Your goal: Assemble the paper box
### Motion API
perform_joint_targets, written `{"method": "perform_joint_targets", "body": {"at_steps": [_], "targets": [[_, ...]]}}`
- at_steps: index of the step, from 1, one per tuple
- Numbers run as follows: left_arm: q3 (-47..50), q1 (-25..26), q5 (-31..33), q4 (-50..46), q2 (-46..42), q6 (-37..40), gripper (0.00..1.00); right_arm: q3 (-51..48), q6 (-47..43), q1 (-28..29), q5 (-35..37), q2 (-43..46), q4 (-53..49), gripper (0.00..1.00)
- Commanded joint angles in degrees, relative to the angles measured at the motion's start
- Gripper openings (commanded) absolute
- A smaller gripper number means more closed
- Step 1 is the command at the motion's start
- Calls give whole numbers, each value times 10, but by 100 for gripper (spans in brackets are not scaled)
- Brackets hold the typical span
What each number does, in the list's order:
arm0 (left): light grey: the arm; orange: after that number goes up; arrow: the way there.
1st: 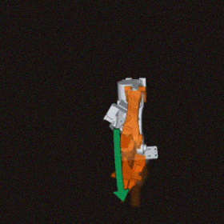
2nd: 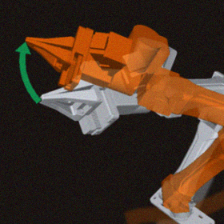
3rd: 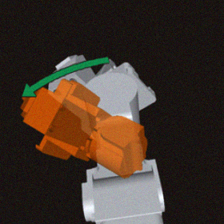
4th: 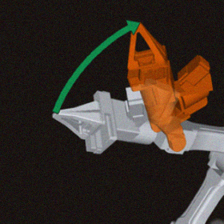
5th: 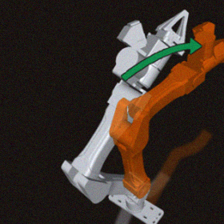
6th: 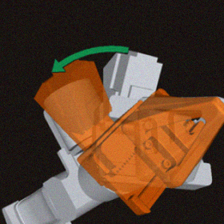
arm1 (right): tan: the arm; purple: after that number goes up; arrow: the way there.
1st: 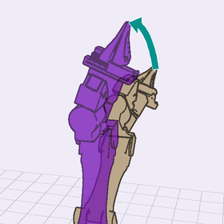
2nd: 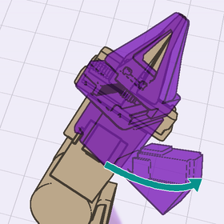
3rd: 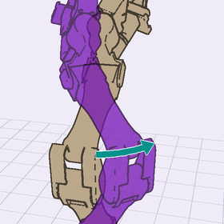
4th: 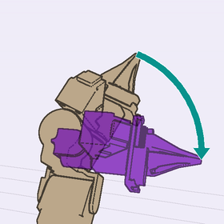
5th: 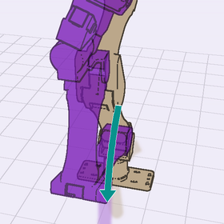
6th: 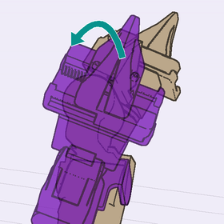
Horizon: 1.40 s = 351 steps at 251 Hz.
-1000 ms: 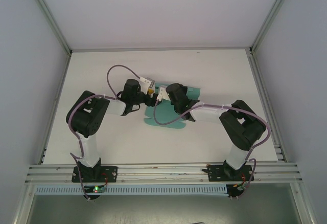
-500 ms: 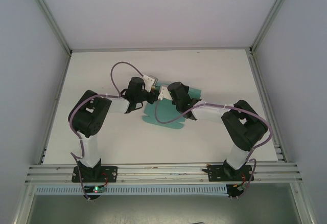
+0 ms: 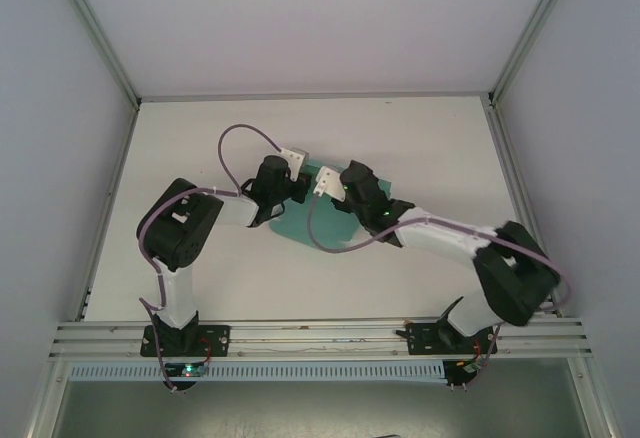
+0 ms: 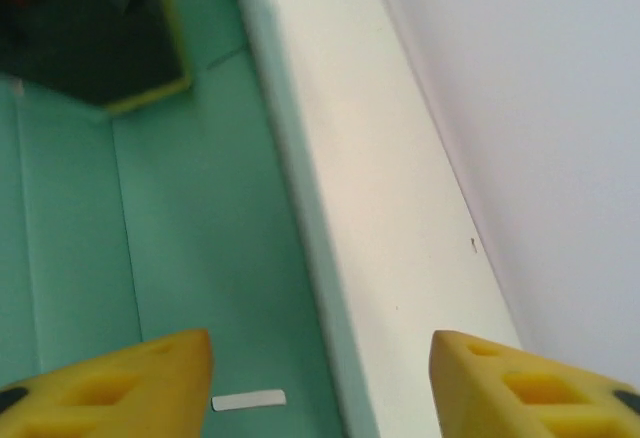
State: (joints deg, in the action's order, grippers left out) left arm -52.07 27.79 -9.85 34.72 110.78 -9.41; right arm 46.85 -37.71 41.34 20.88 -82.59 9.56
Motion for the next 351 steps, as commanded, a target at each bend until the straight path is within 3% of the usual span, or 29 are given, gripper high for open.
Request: {"method": "perform_joint_targets", "body": {"at_steps": [1,22,59,87,203,220,255,289,351], "targets": [[28,7,-13,31,-14,6,0,-15,95,-10,-74,79,-14,66],[43,8,-37,58,-13,17,0,-11,136,-29,-115,109,-23,76],[70,16,-51,89,-17,21,0,100,276,-60,-121,50,-127,78],[93,22,-56,123,-16,24,0,167,328,-83,-173,-24,-185,75],[95,27,-54,112,0,32,0,261,359,-101,-265,-228,-232,69],[96,27,-44,109,0,31,7,250,367,-101,-265,-240,-235,69],[81,27,-7,71,3,20,8,215,379,-101,-290,-251,-241,65],[68,27,5,71,9,9,25,197,391,-101,-302,-256,-244,63],[44,25,24,111,18,-1,21,196,386,-103,-311,-258,-249,63]]}}
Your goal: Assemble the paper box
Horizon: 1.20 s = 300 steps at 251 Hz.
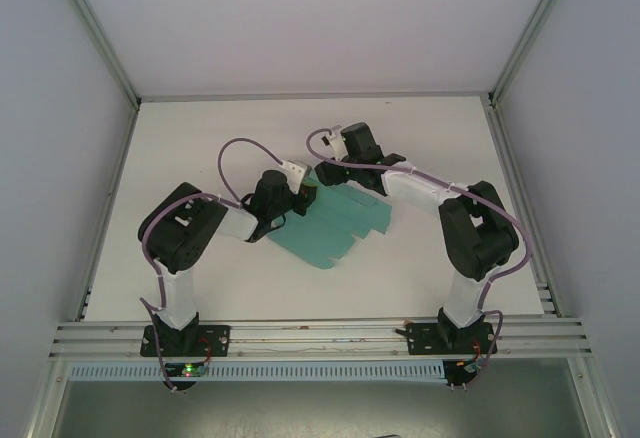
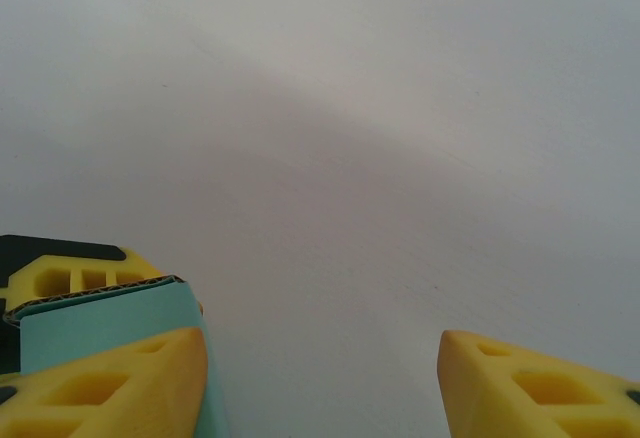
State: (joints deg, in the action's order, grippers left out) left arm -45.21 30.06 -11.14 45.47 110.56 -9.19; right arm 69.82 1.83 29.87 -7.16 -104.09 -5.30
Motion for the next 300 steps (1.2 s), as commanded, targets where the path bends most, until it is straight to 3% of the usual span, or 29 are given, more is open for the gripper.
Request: {"method": "perform_joint_targets", "body": {"at_steps": [1,22,39,74,98,178,218,249,300], "targets": [[-25,2,35,3,20,-3,21,-34,-9,12,-31,-43,-101,63],[-54,1,28,-34,24,-9,23,-33,-13,12,-40,-42,-101,62],[-78,1,60,-79,27,-31,0,-31,-11,11,-42,-42,-103,62],[-73,4,185,-135,14,-85,0,-31,2,10,-38,-31,-104,63],[-29,3,187,-83,-3,-70,0,-32,7,3,-41,-5,-103,65],[-6,-11,141,-102,-101,-103,0,-131,7,-77,-37,242,-55,73],[-19,-49,52,-95,-123,-165,0,-212,-12,-124,-120,346,-38,79],[-19,-60,-9,-76,-140,-163,0,-234,2,-147,-159,359,-8,79],[-26,-60,-57,-111,-155,-130,0,-171,-4,-138,-209,287,9,72]]}}
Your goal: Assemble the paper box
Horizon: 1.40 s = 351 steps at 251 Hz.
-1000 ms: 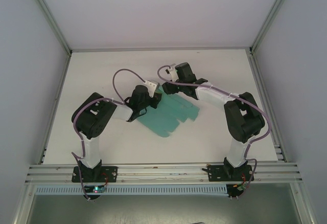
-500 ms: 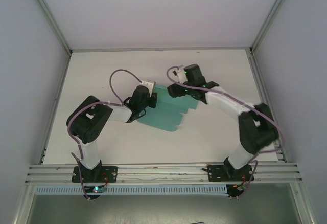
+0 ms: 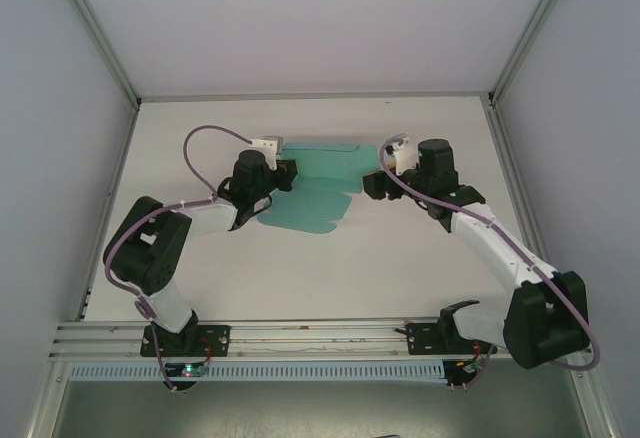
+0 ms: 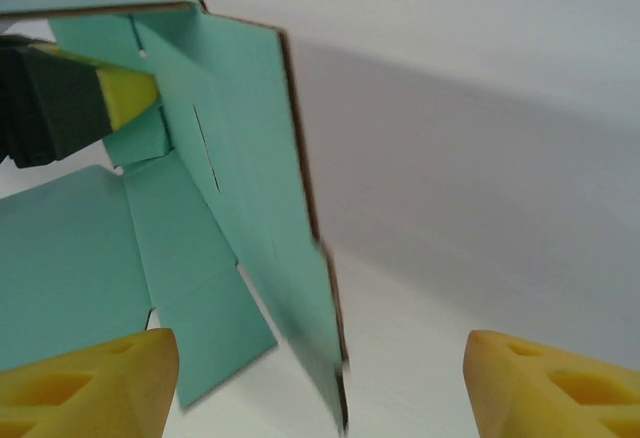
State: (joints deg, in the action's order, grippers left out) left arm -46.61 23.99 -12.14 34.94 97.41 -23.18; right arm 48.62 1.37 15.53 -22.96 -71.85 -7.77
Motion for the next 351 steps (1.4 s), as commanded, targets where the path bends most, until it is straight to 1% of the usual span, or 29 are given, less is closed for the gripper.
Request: {"method": "perform_joint_targets", "body": {"at_steps": [1,16,28,29,38,48,56,75,87,106,122,133,143,166,180,192,200,212,224,251,262,275,287,303,313,332,351], "targets": [[-12,1,-47,-6,-24,11,0,42,0,5,-52,-37,35,72],[-14,1,-47,-17,-28,10,0,54,6,6,-54,-56,45,68],[-18,2,-51,-28,-29,14,0,59,12,10,-55,-67,52,50],[-18,2,-50,-29,-29,14,0,60,11,11,-56,-69,54,47],[-21,2,-44,-35,-29,12,0,64,12,15,-53,-76,51,38],[-26,2,-39,-42,-26,14,0,71,12,23,-36,-84,43,24],[-33,4,-17,-54,-23,13,0,77,8,31,-20,-89,36,14],[-63,8,81,-125,-16,0,0,82,6,52,30,-93,27,0],[-78,10,127,-160,-8,3,0,83,8,63,51,-92,26,0],[-95,13,218,-216,-1,-10,0,84,18,79,96,-81,23,0],[-123,14,306,-296,7,-40,0,83,25,90,146,-65,23,0],[-135,14,357,-329,12,-49,0,80,23,96,167,-55,23,0],[-141,16,402,-352,15,-65,0,77,23,97,172,-48,26,0],[-164,18,466,-407,25,-96,0,75,28,99,165,-41,27,0],[-191,18,508,-464,38,-128,0,74,28,102,158,-40,29,0],[-206,18,516,-481,46,-125,0,71,30,105,155,-42,37,0],[-215,20,528,-498,52,-137,0,70,32,106,152,-44,39,0],[-224,20,525,-509,57,-135,0,70,33,109,150,-46,43,0],[-240,21,537,-543,61,-158,0,70,32,112,147,-45,47,0],[-251,19,537,-565,58,-164,0,68,33,113,152,-42,56,0],[-254,19,550,-575,57,-169,0,71,29,113,153,-42,53,0],[-267,15,570,-601,64,-172,0,71,32,114,158,-41,54,0],[-290,7,580,-648,75,-194,0,72,29,115,150,-42,56,0],[-314,1,561,-677,87,-199,0,73,29,115,148,-46,61,0],[-310,3,552,-656,84,-180,0,74,31,116,152,-53,62,0],[-310,2,525,-647,78,-176,0,77,34,116,147,-65,65,0],[-327,1,503,-659,79,-166,0,76,38,116,137,-68,78,0]]}}
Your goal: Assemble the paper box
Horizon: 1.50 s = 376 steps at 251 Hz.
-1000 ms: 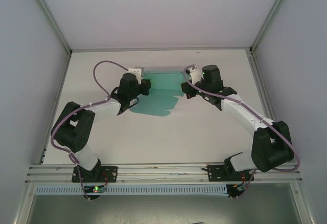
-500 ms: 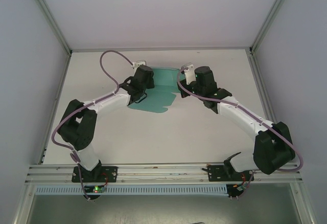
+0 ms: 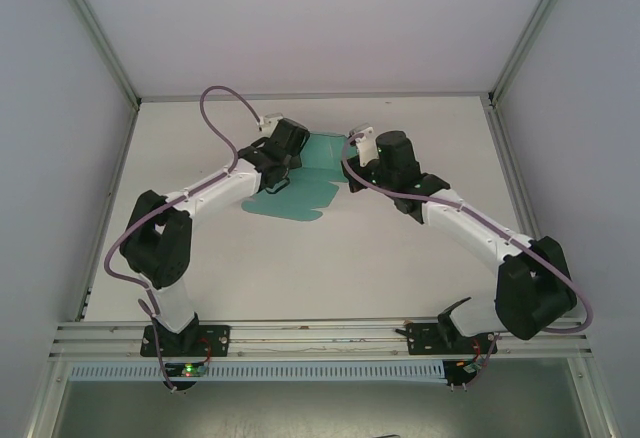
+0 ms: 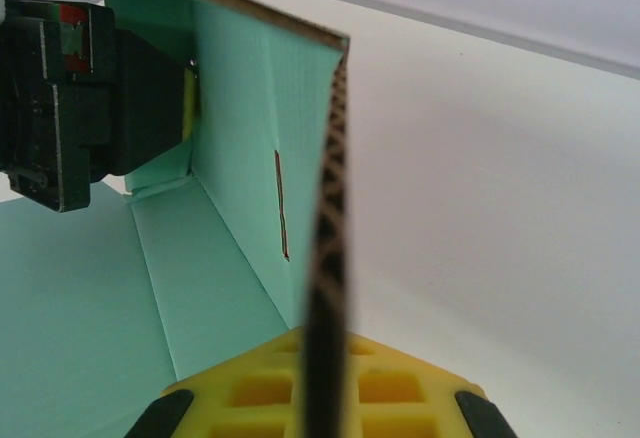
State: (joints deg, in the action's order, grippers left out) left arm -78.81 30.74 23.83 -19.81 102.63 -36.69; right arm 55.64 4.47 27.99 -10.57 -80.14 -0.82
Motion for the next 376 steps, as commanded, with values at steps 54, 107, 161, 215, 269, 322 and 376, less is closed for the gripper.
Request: {"method": "perform_joint_targets", "body": {"at_steps": [54,107,161,215,269,322,376], "targets": [[-72,-69,144,-202,47,-49,0,14,11,-8,-6,3,15,0],[62,-70,-28,46,-32,97,0,9,-5,-6,-50,-7,26,0],[111,-69,-87,104,-53,128,0,9,-19,-6,-52,12,4,49],[162,-56,-95,159,-80,140,0,17,-7,-7,-22,55,6,72],[239,-46,-131,241,-138,159,0,55,-3,-49,68,50,4,77],[293,-35,-148,297,-185,171,0,100,-7,-63,10,-7,-23,78],[292,-31,-136,287,-196,168,0,109,-36,-15,-3,-43,-38,77]]}}
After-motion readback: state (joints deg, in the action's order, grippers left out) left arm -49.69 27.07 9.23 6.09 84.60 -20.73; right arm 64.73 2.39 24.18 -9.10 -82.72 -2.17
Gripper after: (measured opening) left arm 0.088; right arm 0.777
